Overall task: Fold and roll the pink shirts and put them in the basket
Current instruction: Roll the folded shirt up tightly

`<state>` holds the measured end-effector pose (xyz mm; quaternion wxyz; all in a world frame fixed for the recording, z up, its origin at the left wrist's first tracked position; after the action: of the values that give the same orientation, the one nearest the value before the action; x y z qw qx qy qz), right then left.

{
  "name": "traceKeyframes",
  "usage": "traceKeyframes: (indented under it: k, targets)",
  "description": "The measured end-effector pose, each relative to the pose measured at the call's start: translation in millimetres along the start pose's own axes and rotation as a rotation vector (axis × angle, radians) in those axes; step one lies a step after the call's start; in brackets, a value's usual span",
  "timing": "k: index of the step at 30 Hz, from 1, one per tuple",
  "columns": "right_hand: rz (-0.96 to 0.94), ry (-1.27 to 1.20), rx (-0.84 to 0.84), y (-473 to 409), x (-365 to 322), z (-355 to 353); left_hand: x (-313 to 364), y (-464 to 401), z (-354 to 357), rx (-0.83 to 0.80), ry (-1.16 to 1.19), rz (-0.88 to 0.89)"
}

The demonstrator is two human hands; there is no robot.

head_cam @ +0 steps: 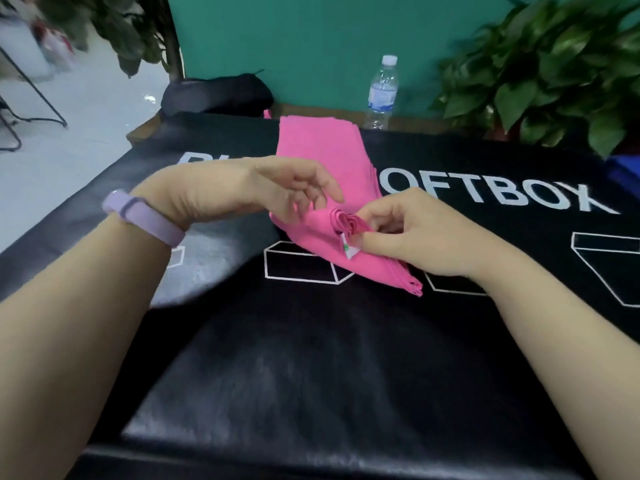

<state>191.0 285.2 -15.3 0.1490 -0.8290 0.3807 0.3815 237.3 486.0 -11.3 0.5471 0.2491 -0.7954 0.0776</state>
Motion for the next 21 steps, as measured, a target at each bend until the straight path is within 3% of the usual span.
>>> traceKeyframes:
  k: [3, 13, 21]
  targets:
    - [0.017, -0.02, 0.0, 0, 3, -1, 5, -3, 10, -0.037, -0.196, -0.033]
    - [-0.002, -0.052, -0.083, 6, -4, 2, 22, 9, 5, 0.215, -0.139, -0.03]
    - [0.047, 0.033, -0.109, 6, 0, 4, 6, 23, 3, -0.03, -0.249, -0.368]
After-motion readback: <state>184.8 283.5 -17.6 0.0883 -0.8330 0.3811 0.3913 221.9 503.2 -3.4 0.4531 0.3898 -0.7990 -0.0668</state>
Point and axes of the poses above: each hand's wrist, its own y-axis away from the middle knuckle, its own z-axis out of the palm, x = y × z, the point moved 4 cm from there along -y, towards the middle knuckle, and after that the axes turned 9 degrees about -x, right-handed, at the moved point
